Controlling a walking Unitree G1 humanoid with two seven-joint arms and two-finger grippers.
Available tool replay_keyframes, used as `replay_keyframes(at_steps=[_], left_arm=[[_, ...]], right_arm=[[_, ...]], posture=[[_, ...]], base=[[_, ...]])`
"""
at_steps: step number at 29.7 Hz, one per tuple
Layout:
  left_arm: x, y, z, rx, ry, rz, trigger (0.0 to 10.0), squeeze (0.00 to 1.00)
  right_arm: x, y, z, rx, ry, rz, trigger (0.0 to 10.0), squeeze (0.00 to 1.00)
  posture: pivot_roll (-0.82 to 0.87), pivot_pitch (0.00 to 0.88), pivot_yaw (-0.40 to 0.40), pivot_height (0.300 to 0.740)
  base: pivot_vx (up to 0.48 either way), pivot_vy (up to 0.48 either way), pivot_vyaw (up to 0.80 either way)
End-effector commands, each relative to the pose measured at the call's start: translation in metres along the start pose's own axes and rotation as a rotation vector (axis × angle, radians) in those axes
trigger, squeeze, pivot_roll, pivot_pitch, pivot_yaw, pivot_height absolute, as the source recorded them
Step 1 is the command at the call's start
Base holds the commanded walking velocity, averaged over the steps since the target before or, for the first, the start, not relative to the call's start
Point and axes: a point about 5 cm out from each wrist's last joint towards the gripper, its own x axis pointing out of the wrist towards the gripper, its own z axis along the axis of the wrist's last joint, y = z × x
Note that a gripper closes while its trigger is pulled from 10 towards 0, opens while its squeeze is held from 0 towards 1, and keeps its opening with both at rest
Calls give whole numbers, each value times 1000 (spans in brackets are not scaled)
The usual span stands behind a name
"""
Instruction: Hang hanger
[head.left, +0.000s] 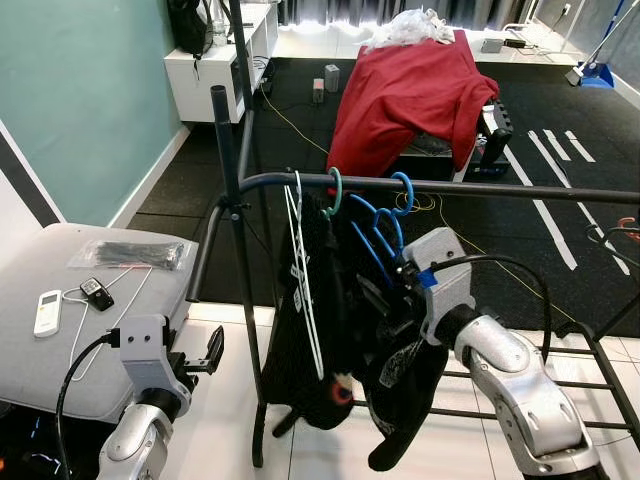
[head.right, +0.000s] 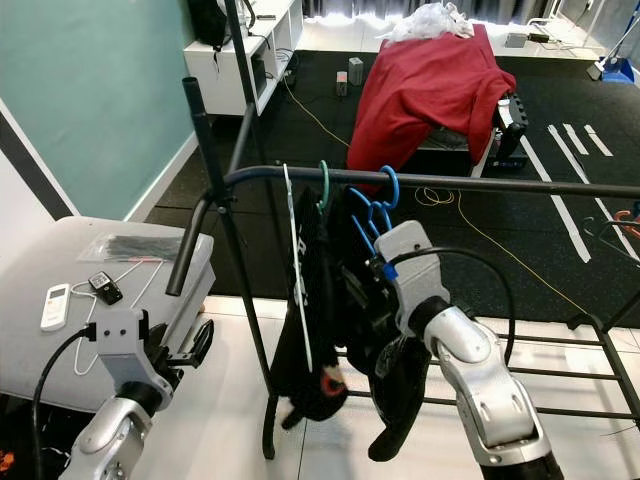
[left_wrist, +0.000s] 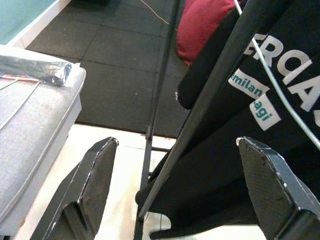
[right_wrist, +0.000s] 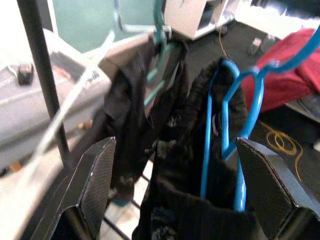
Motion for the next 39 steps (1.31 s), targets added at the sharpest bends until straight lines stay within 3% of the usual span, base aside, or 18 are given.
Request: replay_keyframes(at_steps=[1,7,12,18,23,27,33,38,39], left_arm=[[-2,0,-5,-17,22,10,10000,0],[-2,0,-5,-16,22,11,10000,0],[-2,0,-5,-13,21,12,10000,0],[-2,0,-5,-13,19,15,10000,0],[-2,-1,-5,-15,19,15,10000,0],[-2,-2,-5,-17,18,12,10000,0],[-2,-2,-5,-15,16,13,10000,0],[-1,-2,-5,-15,15,14,10000,0],[-1,-2,-5,-15,15,13,10000,0]], right_arm=[[2,4,-6,-7,48,27,10000,0],[6,18,-12,-5,150,160,10000,0],[14,32,1,58,112,233,10000,0],[17,39,6,62,119,272,10000,0],[20,34,1,67,190,216,10000,0],[24,22,-20,86,315,107,10000,0],[28,12,-25,101,322,47,10000,0],[29,11,-25,103,330,52,10000,0],[31,15,-19,131,290,96,10000,0]], posture=[[-105,105,2,740],[-102,106,3,740],[-95,105,2,740],[-93,106,-1,740],[-95,107,-2,740],[-96,106,-3,740],[-93,105,-5,740],[-93,104,-5,740],[-93,105,-2,740]], base=[[0,0,0],[0,0,0],[0,0,0],[0,0,0],[0,0,0],[0,0,0],[0,0,0],[0,0,0],[0,0,0]])
